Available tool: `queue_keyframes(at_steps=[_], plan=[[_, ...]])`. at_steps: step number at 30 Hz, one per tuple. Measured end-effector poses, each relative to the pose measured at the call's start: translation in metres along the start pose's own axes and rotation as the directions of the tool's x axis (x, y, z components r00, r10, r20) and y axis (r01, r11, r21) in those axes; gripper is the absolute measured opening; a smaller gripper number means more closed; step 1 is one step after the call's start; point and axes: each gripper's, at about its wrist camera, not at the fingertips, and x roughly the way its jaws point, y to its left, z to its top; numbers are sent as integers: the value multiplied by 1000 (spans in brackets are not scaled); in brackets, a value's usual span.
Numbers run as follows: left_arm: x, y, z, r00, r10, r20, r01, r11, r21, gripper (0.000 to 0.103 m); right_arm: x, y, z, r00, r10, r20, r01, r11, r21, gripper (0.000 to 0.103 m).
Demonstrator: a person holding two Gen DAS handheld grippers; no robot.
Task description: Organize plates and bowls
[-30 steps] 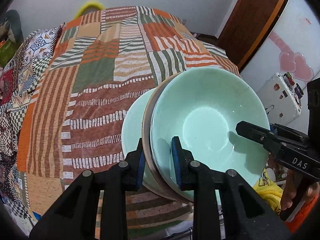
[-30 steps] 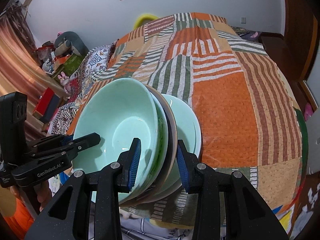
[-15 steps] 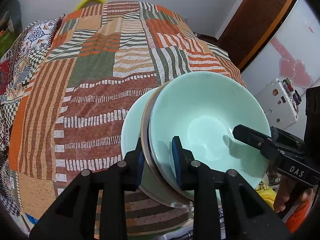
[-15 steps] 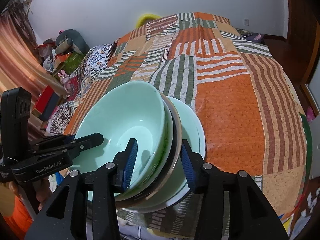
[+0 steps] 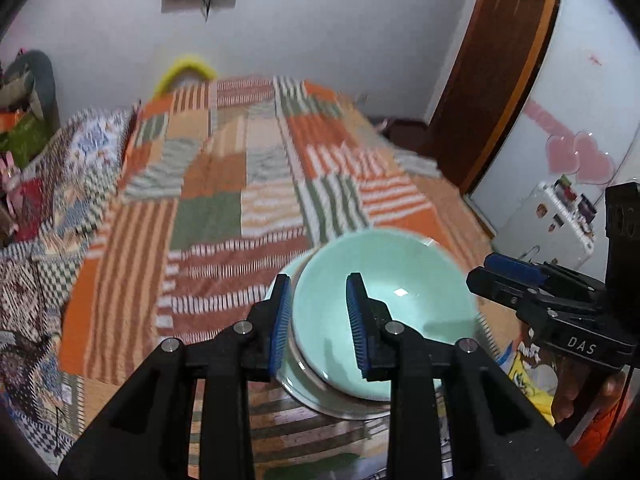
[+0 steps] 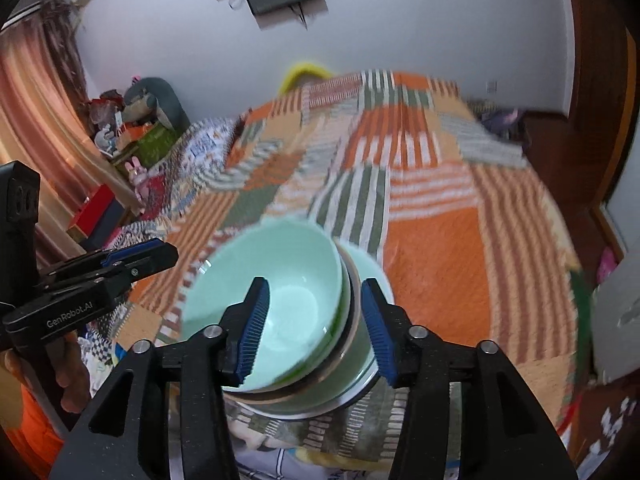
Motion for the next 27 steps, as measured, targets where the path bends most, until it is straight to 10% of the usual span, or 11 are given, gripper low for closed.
queue_keyframes(at_steps=[10,22,27], plan=[[-104,-36,11,955,3,297,-26,997,74,51,-90,37,20,961,20,275,12,993,-113,63],[-171,-38,4,878,28,477,-53,998,37,99,-149,61,18,883,60,466,17,987,-159,87],[-183,-43,0,852,53,520,-89,995,44,101,-153,62,19,869,71,490,4,989,-149,98]])
